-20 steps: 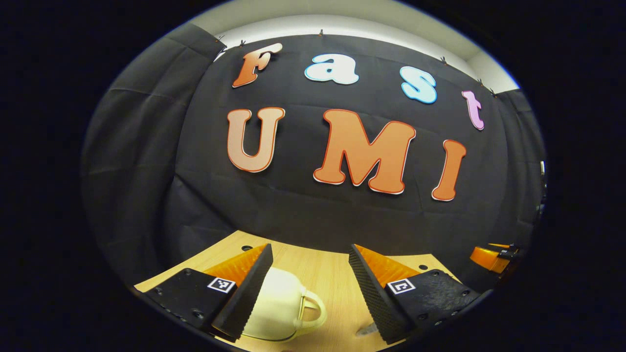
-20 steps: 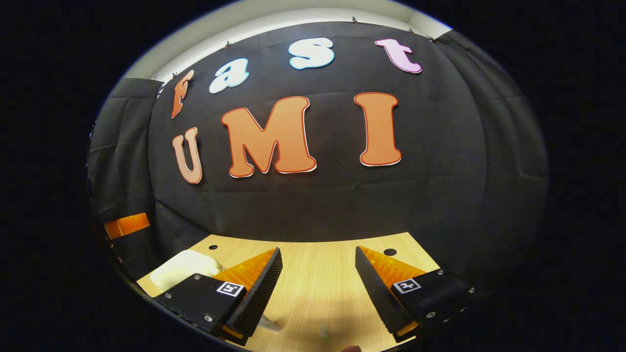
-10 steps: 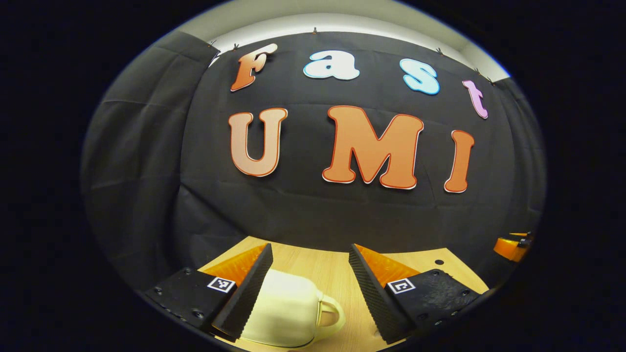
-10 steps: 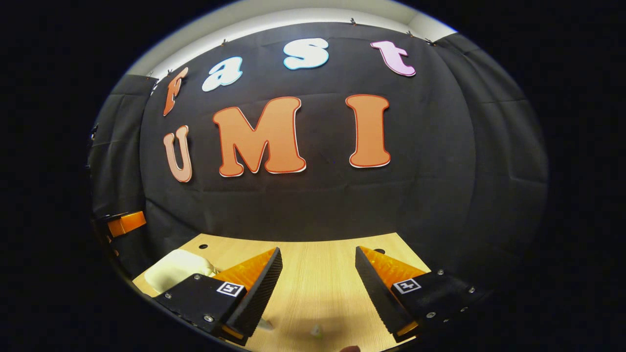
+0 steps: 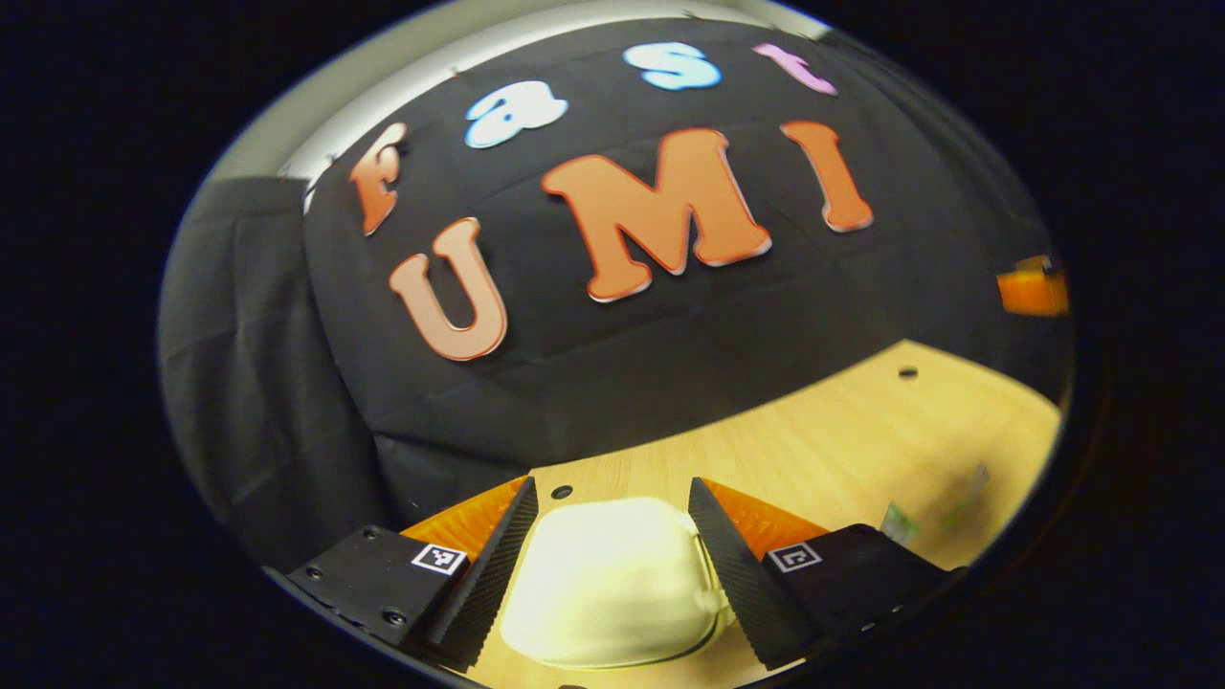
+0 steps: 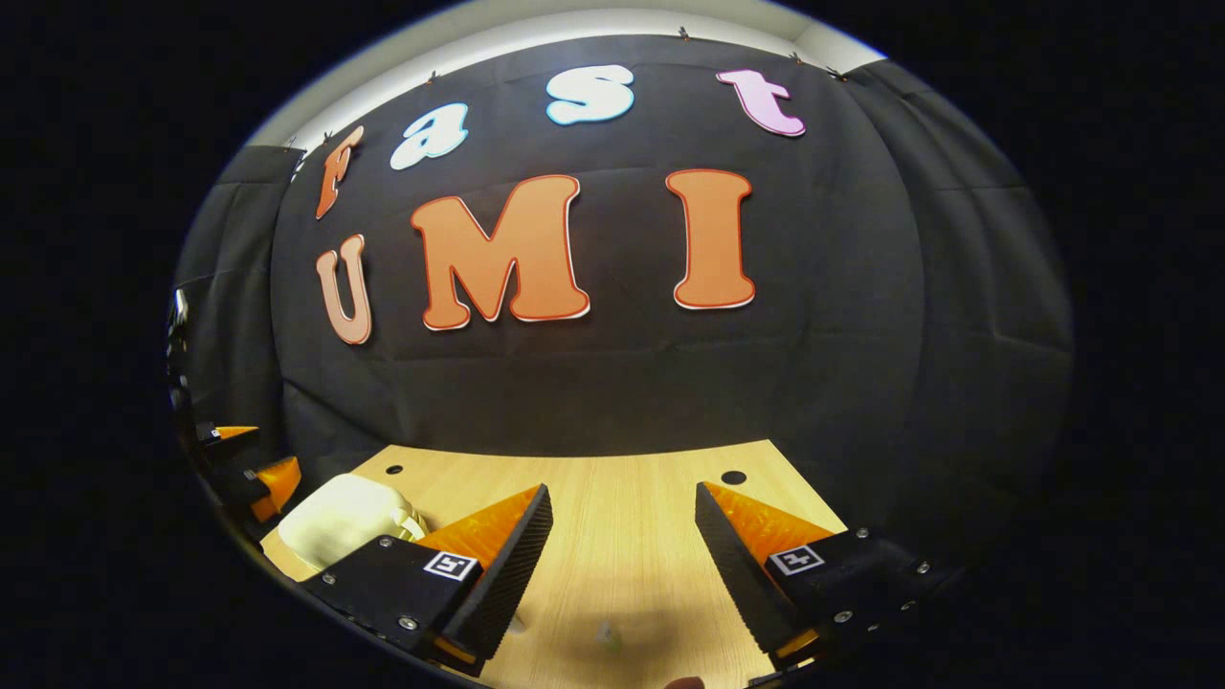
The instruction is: First open the suitcase, pack the skin care products into it, and then close the suitcase.
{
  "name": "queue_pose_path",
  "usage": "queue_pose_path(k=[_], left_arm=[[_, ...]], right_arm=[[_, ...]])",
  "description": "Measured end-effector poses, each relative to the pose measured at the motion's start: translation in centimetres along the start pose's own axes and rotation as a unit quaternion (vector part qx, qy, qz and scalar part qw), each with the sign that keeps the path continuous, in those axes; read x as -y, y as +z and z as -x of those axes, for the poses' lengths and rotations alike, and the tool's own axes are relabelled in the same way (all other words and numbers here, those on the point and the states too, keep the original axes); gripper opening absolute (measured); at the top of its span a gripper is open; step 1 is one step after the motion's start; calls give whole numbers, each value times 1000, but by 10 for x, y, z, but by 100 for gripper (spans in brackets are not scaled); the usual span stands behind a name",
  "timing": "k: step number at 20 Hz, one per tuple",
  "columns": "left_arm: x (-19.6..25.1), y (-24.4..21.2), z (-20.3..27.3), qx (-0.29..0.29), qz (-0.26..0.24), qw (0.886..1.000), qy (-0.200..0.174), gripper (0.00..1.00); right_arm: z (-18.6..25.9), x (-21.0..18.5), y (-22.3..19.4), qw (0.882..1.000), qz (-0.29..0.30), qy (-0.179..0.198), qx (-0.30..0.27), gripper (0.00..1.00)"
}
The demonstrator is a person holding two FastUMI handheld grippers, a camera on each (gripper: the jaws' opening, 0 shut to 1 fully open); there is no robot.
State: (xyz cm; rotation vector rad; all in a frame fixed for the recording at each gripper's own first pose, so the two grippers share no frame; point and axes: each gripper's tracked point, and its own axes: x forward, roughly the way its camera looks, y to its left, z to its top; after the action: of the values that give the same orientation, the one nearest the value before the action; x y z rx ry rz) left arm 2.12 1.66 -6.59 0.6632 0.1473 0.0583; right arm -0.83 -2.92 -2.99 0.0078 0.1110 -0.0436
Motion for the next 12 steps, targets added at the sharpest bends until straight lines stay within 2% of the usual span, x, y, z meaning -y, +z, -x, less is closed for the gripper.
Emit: queue_pose_path(k=[3,6,9,12], left_arm=[[37,-37,0,-26,-79,996,-38,98],[74,-84,-4,-71,-138,985,-78,98],[93,-110,-11,-92,-204,970,-98,98],[110,-123,-12,-88,-285,946,-123,99]], right_arm=[[4,16,-9,1000,-12,-9,-10,95],[10,34,-19,999,-23,-23,-23,95],[15,52,-26,999,-22,-39,-31,95],[18,66,-33,998,-21,-50,-42,95]])
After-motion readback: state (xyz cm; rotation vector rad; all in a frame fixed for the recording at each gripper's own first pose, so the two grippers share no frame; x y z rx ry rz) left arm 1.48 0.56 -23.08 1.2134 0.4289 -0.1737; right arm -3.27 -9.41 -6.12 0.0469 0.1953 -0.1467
